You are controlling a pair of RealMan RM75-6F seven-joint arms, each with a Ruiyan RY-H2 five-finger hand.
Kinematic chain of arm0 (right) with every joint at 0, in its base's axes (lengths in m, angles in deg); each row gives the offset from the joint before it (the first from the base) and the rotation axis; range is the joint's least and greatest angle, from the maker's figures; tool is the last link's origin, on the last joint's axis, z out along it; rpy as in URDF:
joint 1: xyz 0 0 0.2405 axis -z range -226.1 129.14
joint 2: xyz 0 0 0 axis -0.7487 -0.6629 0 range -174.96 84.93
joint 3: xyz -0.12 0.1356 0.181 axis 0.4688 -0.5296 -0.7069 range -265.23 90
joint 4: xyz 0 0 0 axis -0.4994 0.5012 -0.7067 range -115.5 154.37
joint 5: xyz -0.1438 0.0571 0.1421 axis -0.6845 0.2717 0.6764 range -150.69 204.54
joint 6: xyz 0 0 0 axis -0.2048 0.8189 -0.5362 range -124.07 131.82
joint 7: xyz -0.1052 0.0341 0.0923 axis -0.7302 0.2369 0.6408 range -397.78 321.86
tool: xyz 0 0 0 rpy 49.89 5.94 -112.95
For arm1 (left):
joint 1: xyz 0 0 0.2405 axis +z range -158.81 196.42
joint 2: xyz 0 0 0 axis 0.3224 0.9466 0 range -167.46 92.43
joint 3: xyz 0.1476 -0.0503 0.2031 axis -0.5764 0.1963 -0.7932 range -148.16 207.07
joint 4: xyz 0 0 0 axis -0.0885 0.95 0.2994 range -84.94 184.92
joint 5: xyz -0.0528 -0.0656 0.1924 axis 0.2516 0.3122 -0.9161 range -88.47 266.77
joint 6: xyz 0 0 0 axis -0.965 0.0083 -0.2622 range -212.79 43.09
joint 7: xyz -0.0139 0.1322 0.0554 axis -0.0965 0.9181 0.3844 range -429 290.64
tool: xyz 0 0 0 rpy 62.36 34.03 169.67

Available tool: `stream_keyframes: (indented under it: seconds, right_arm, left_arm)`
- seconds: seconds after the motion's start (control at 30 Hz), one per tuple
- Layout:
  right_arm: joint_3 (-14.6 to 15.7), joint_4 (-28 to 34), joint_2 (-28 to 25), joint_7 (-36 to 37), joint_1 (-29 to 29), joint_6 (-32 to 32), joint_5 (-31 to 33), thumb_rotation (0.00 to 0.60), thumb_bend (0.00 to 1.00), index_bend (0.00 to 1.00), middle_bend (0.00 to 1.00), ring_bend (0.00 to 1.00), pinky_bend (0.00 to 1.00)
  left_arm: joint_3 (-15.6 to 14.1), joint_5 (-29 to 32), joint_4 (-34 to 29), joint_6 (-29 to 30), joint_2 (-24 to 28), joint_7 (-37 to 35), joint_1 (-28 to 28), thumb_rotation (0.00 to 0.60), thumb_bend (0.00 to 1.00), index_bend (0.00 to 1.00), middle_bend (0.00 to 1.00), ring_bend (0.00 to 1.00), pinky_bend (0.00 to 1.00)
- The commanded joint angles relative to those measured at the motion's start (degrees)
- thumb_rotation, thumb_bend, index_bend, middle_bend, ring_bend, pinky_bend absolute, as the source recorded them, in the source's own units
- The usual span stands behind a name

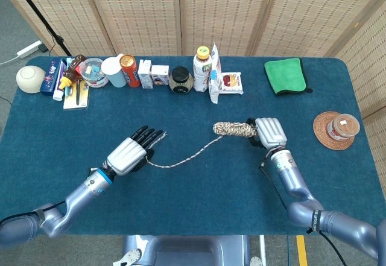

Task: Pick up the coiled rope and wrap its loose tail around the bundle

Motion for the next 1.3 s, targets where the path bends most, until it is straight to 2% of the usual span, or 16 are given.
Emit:
stream_keyframes:
  seconds: [0.03,0.27,0.57,0.73,1.07,1.17,1.3]
  right_arm:
    - [0.2,0.34,0.22,-0.55,-0.1,-0.14,-0.16,0.6,0.69,0.61,0.6,0.47,0.69]
    - [-0.09,2.41,1.12,-3.99,-1.27,-0.61,0.67,0.6,0.69,0.61,0.6,0.47,0.69]
    - [-0.99,3.02,4.91,-12.28,-4.71,-0.36,6.88,0.6,0.69,0.61,0.6,0.47,0.69]
    - [0.34,3.62,6.77,-15.61,-5.76,-0.58,7.66,0.6,0.69,0.61,0.6,0.47,0.69]
    - [2.41,5.76,6.44,-17.01,-5.72,-0.96,5.66,0.6,0.7,0.62,0.61,0.47,0.69]
    - [3.23,7.55,5.66,-16.52,-5.43,-0.97,3.95,0.6,0.7,0.62,0.61,0.47,0.69]
    - [3.97,9.26,4.51,-14.93,-5.02,-0.51,1.83,0.6,0.7,0.62,0.61,0.47,0.69]
  left_arm:
    - [1.01,-1.03,-4.43,2.05,3.38,-0.8,0.09,0.6,0.44,0.65,0.0,0.0,0.0]
    - [3.62,-1.34,-12.17,4.37,8.04,-0.3,-0.41,0.6,0.44,0.65,0.0,0.0,0.0]
    - [8.13,1.32,-20.11,3.61,11.13,1.88,-2.39,0.6,0.44,0.65,0.0,0.0,0.0]
    - [13.21,6.25,-23.29,1.94,11.1,3.54,-4.98,0.6,0.44,0.65,0.0,0.0,0.0]
    - [20.12,12.43,-24.28,1.55,11.1,7.92,-8.72,0.6,0.44,0.65,0.0,0.0,0.0]
    - [24.17,15.78,-23.13,2.1,10.9,10.03,-10.82,0.6,0.44,0.65,0.0,0.0,0.0]
    - [26.12,18.72,-21.69,2.06,10.96,13.01,-12.4,0.6,0.44,0.65,0.0,0.0,0.0]
